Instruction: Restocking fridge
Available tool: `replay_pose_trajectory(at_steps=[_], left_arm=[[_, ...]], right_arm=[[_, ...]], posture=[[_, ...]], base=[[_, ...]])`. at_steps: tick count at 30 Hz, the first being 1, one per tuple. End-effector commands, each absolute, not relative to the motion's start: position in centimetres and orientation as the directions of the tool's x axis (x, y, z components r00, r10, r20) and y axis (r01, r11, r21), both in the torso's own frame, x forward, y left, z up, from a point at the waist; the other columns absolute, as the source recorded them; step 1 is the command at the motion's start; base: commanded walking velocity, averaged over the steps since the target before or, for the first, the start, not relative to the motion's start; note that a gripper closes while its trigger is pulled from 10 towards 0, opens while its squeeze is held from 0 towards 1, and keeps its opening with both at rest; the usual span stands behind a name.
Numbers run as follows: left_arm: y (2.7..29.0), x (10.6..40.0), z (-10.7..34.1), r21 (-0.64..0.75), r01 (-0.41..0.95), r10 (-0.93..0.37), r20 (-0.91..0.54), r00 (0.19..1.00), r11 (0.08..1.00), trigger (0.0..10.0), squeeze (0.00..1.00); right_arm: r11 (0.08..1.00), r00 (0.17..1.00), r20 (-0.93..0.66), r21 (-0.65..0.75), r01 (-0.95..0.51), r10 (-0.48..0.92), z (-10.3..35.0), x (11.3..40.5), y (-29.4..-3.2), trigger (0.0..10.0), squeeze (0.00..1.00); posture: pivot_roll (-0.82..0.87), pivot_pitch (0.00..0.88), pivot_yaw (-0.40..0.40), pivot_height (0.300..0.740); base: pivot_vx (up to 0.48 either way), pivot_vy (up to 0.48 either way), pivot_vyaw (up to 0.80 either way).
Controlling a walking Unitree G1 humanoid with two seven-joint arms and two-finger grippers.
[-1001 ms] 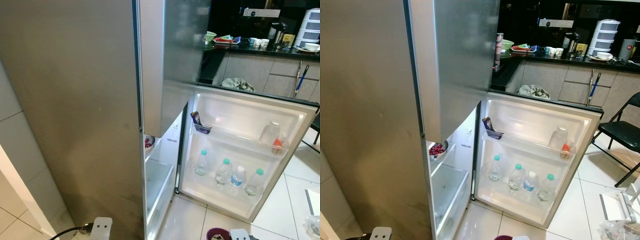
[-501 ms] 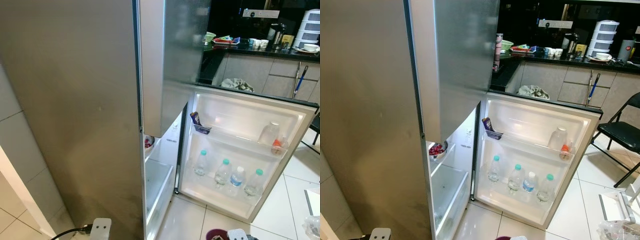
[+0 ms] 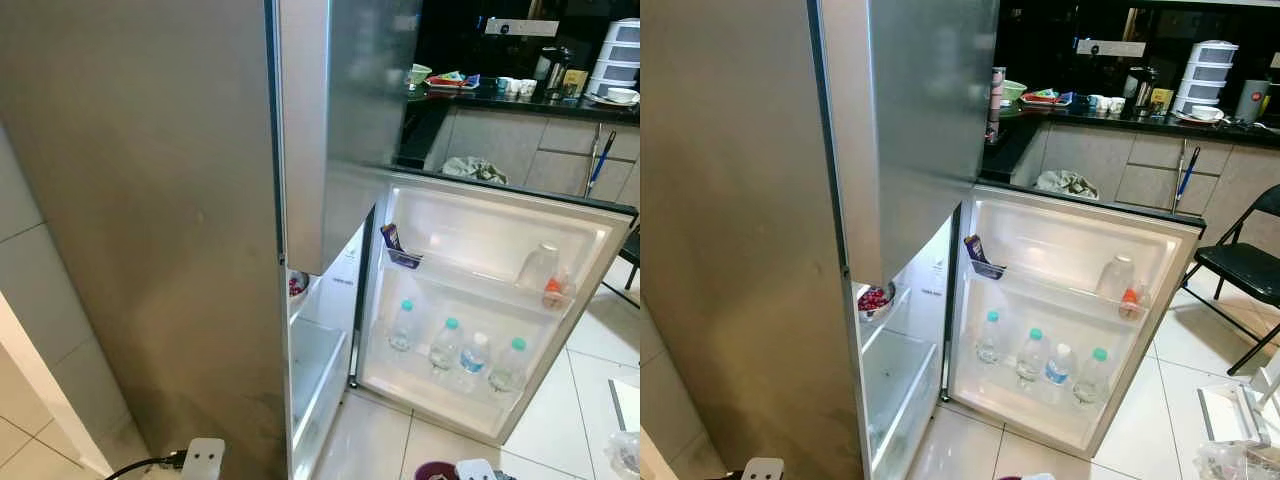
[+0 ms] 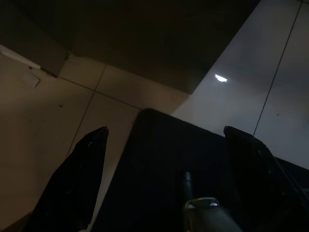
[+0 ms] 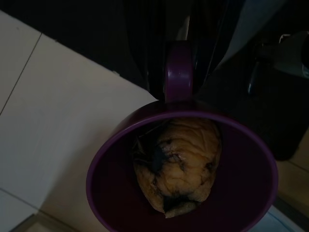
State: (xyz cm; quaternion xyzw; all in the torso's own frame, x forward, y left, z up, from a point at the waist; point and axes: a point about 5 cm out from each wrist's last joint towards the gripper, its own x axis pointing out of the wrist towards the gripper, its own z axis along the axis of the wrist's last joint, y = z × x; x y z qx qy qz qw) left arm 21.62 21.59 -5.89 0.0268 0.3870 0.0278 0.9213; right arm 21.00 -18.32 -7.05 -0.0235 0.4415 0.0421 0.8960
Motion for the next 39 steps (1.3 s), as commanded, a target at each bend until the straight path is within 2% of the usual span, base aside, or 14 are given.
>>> replay_pose_trajectory(at_steps=[1, 4, 10, 27, 28, 29, 33, 34, 39], left_arm=[[21.26, 21.58, -6.02, 0.094, 0.000, 0.068, -0.719, 0.692, 0.996, 10.0, 0.00], [21.15, 21.67, -5.98, 0.104, 0.015, 0.064, -0.717, 0.694, 0.995, 10.0, 0.00], [20.82, 21.77, -5.95, 0.099, 0.010, 0.064, -0.710, 0.702, 0.995, 10.0, 0.00], [20.98, 21.65, -5.97, 0.111, 0.006, 0.075, -0.704, 0.706, 0.994, 10.0, 0.00], [21.01, 21.77, -5.86, 0.126, 0.014, 0.078, -0.696, 0.714, 0.992, 10.0, 0.47], [21.01, 21.86, -5.79, 0.138, 0.021, 0.081, -0.691, 0.718, 0.990, 10.0, 0.58], [20.95, 21.96, -5.73, 0.144, 0.030, 0.078, -0.687, 0.722, 0.989, 10.0, 0.60], [20.97, 21.98, -5.72, 0.152, 0.034, 0.081, -0.688, 0.721, 0.988, 10.0, 1.00], [20.96, 21.99, -5.74, 0.151, 0.031, 0.083, -0.692, 0.717, 0.988, 10.0, 1.00]], right_arm=[[0.993, 0.592, -0.805, -0.029, -0.111, 0.042, -7.02, 21.09, -18.53, 10.0, 0.00], [0.992, 0.592, -0.805, -0.046, -0.117, 0.032, -7.01, 21.11, -18.58, 10.0, 0.00], [0.989, 0.646, -0.764, -0.091, -0.121, 0.009, -6.62, 21.58, -18.64, 10.0, 0.00], [0.986, 0.644, -0.765, -0.127, -0.105, -0.030, -6.69, 21.45, -18.94, 10.0, 0.00], [0.986, 0.643, -0.765, -0.131, -0.102, -0.035, -6.69, 21.43, -19.01, 10.0, 0.00], [0.986, 0.642, -0.765, -0.134, -0.100, -0.038, -6.70, 21.40, -19.07, 10.0, 0.00], [0.986, 0.641, -0.766, -0.140, -0.095, -0.047, -6.73, 21.33, -19.17, 10.0, 0.00], [0.986, 0.641, -0.766, -0.141, -0.092, -0.050, -6.74, 21.31, -19.20, 10.0, 0.00], [0.986, 0.639, -0.767, -0.143, -0.085, -0.056, -6.78, 21.23, -19.28, 10.0, 0.00]], posture=[[-0.01, 0.000, -0.044, 0.734], [-0.01, 0.000, -0.043, 0.734], [-0.01, 0.000, -0.048, 0.734], [-0.01, 0.018, -0.041, 0.734], [-0.01, 0.021, -0.042, 0.734], [-0.01, 0.021, -0.042, 0.734], [-0.01, 0.024, -0.034, 0.734], [-0.01, 0.026, -0.033, 0.734], [-0.01, 0.031, -0.031, 0.734]], base=[[0.000, 0.000, 0.00], [0.000, 0.000, 0.00], [0.000, 0.000, 0.00], [0.000, 0.000, 0.00], [0.000, 0.000, 0.00], [0.000, 0.000, 0.00], [0.000, 0.000, 0.00], [0.000, 0.000, 0.00], [0.000, 0.000, 0.00]])
